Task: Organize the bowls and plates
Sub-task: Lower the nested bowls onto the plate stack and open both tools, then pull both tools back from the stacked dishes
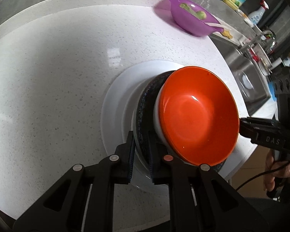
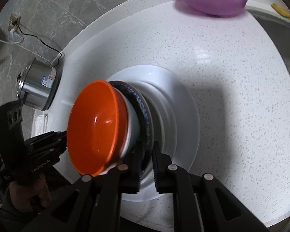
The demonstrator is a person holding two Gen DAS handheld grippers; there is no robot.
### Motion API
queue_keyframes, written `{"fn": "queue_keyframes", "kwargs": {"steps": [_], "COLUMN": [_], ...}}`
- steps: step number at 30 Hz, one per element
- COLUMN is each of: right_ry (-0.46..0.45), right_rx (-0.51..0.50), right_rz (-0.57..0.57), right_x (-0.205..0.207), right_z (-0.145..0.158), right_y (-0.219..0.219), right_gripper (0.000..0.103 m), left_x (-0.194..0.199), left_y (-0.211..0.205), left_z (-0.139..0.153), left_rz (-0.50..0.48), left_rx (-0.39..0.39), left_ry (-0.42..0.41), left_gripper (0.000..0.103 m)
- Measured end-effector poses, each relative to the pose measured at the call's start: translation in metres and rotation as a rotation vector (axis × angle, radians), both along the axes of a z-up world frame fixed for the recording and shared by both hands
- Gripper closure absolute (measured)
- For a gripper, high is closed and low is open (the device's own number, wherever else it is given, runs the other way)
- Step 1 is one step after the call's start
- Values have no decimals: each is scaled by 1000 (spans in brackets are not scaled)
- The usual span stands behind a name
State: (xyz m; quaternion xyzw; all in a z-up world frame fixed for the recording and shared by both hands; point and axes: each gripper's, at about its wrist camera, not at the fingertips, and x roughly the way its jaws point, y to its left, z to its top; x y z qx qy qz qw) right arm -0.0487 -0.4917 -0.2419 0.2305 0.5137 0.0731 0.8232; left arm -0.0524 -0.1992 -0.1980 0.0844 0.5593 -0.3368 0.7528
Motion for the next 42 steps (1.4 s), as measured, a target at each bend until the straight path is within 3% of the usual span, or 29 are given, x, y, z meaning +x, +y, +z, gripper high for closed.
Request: {"fn": "queue_keyframes", "kwargs": {"steps": [4, 5, 6, 8, 9, 17, 20, 21, 22, 23, 24, 28, 31, 34, 37, 39, 42], "right_ry": [-6, -7, -8, -12, -15, -35, -45, -51, -50, -63, -77, -82, -101, -161, -282, -349, -446], "right_rx": [8, 8, 9, 12, 15, 0, 5, -9, -31, -27, -18, -14, -3, -13, -54, -78, -123], "right_rz": [6, 8, 11, 10, 13, 59, 73, 74, 68, 67, 61, 56, 34, 26, 30, 36, 55], "right_x": [-2, -3, -3, -5, -5, -7, -9, -10, -13, -15, -17, -25, -31, -40, -53, -60, -71], "right_z": [-1, -1, -1, -2, -2, 1, 4, 7, 9, 10, 13, 17, 24, 43, 76, 94, 119], "right_y": [-1, -2, -2, -3, -5, 0, 1, 2, 0, -1, -3, -8, -13, -17, -18, -17, -12], "right_gripper": [88, 88, 88, 88, 87, 77, 65, 50, 19, 5, 0, 0, 0, 0, 0, 0, 0], "left_x": [-4, -3, -3, -1, 0, -5, -9, -11, -14, -16, -18, -28, -40, -58, -80, -94, -116], "left_y": [3, 4, 6, 12, 15, 25, 31, 35, 38, 41, 43, 46, 41, 35, 36, 37, 40], "left_z": [1, 1, 0, -2, -3, 3, 8, 11, 14, 17, 20, 36, 59, 91, 117, 124, 114], "left_rz": [39, 51, 67, 95, 110, 146, 156, 158, 162, 166, 171, 172, 181, 179, 234, 285, 331], "left_rx": [25, 33, 44, 44, 37, 28, 21, 10, -8, -19, -27, -62, -70, -121, -187, -225, -300], "left_ry": [-38, -45, -53, -54, -51, -87, -108, -112, -118, -124, -136, -195, -288, -387, -429, -388, -159], "left_gripper": [78, 69, 53, 31, 28, 28, 28, 27, 24, 18, 15, 15, 15, 15, 15, 15, 15]}}
